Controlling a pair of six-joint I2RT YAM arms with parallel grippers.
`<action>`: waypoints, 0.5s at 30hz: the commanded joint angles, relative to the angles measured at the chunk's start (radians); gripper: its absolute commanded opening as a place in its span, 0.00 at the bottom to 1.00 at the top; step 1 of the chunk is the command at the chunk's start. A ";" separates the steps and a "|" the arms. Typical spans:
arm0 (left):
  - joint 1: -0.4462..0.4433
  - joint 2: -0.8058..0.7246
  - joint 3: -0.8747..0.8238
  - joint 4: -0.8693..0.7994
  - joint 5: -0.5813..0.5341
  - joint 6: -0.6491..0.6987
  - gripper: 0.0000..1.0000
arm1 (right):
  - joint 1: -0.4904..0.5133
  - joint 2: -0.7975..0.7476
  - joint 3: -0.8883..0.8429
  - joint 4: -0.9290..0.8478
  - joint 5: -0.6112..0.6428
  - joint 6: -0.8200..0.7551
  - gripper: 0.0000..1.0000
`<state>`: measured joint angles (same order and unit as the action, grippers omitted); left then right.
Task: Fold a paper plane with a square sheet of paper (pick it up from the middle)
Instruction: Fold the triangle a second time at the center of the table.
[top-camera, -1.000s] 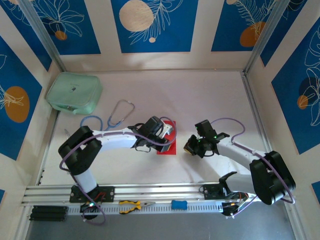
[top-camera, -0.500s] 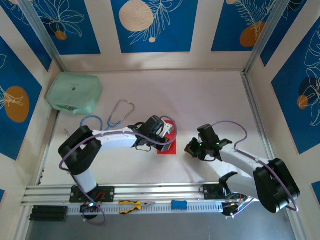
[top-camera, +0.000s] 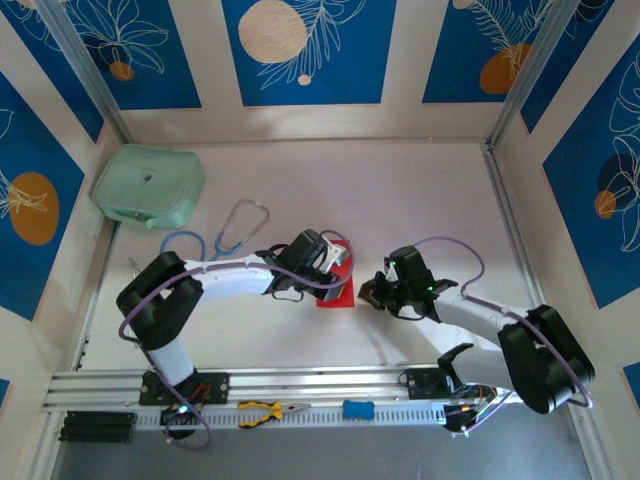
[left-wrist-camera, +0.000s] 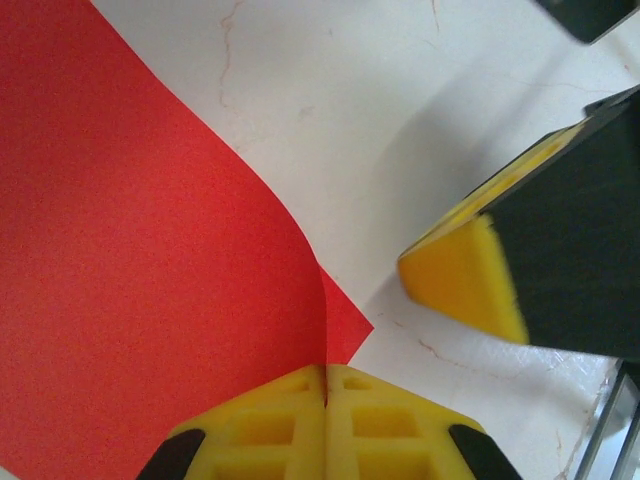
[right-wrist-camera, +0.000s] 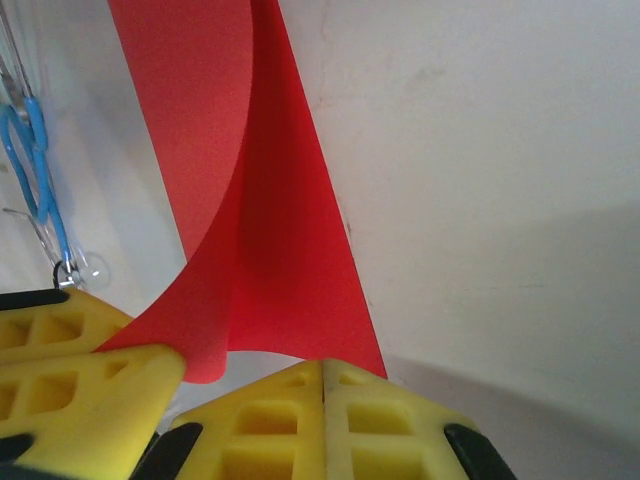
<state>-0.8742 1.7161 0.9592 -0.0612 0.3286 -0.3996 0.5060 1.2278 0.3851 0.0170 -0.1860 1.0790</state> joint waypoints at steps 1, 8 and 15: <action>0.011 -0.001 0.014 0.017 0.028 -0.027 0.00 | 0.023 0.048 0.024 0.083 -0.029 0.024 0.00; 0.011 0.005 0.017 0.012 0.028 -0.036 0.00 | 0.051 0.164 0.067 0.140 -0.043 0.026 0.00; 0.011 0.013 0.025 0.000 0.021 -0.040 0.00 | 0.063 0.249 0.106 0.084 -0.025 0.008 0.00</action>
<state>-0.8742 1.7161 0.9592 -0.0601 0.3332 -0.4229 0.5640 1.4548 0.4679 0.1413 -0.2096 1.0973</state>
